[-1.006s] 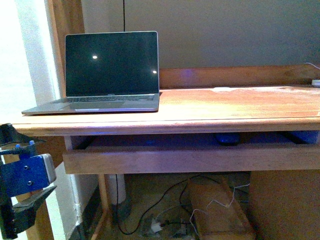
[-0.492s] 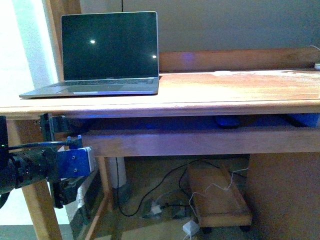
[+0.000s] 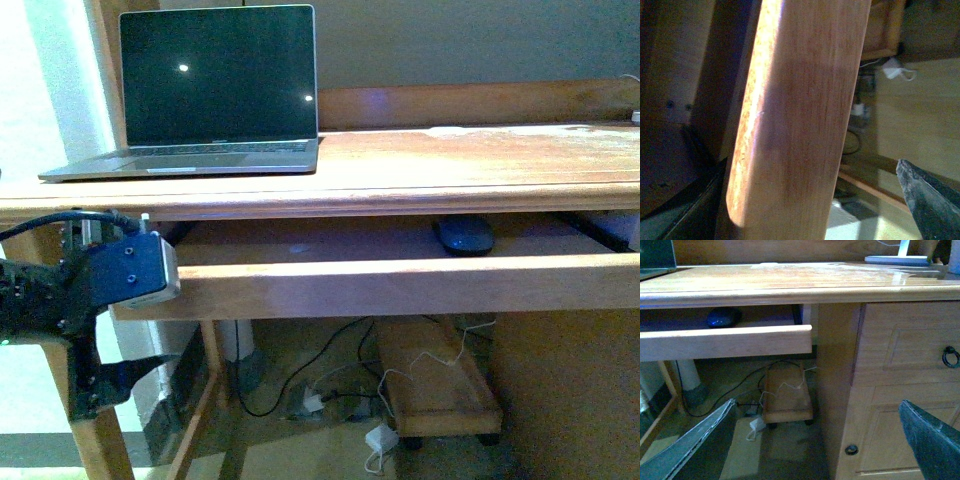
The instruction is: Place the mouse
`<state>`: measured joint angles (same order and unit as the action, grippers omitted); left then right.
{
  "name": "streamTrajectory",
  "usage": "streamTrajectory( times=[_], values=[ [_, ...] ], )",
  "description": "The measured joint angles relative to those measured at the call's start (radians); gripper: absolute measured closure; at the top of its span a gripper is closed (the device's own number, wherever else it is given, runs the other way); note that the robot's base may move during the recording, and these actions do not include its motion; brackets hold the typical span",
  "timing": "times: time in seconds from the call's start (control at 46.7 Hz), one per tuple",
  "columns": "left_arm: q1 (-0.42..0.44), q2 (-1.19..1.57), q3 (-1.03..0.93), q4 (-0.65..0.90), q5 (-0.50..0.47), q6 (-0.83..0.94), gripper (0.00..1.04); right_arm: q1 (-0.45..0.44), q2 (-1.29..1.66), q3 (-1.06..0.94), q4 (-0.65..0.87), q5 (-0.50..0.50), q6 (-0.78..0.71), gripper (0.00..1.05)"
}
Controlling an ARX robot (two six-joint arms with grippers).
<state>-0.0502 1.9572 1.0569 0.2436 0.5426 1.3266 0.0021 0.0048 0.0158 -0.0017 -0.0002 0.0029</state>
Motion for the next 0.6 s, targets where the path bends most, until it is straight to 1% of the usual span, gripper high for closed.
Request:
streamTrajectory(
  times=[0.086, 0.15, 0.3, 0.492, 0.535, 0.578, 0.599],
  values=[
    [-0.003, -0.070, -0.064, -0.057, 0.036, -0.038, 0.08, 0.000, 0.000, 0.000, 0.000, 0.000, 0.000, 0.07],
    [-0.010, -0.113, -0.111, -0.069, 0.074, -0.069, 0.08, 0.000, 0.000, 0.000, 0.000, 0.000, 0.000, 0.07],
    [-0.056, -0.238, -0.237, -0.090, 0.134, -0.184, 0.08, 0.000, 0.000, 0.000, 0.000, 0.000, 0.000, 0.07],
    [-0.123, -0.393, -0.378, -0.066, 0.193, -0.401, 0.08, 0.000, 0.000, 0.000, 0.000, 0.000, 0.000, 0.07],
    [-0.135, -0.423, -0.403, -0.051, 0.196, -0.449, 0.08, 0.000, 0.000, 0.000, 0.000, 0.000, 0.000, 0.07],
    [-0.158, -0.470, -0.447, -0.011, 0.198, -0.558, 0.08, 0.000, 0.000, 0.000, 0.000, 0.000, 0.000, 0.07],
    [-0.163, -0.478, -0.455, -0.002, 0.197, -0.568, 0.08, 0.000, 0.000, 0.000, 0.000, 0.000, 0.000, 0.07]
  ],
)
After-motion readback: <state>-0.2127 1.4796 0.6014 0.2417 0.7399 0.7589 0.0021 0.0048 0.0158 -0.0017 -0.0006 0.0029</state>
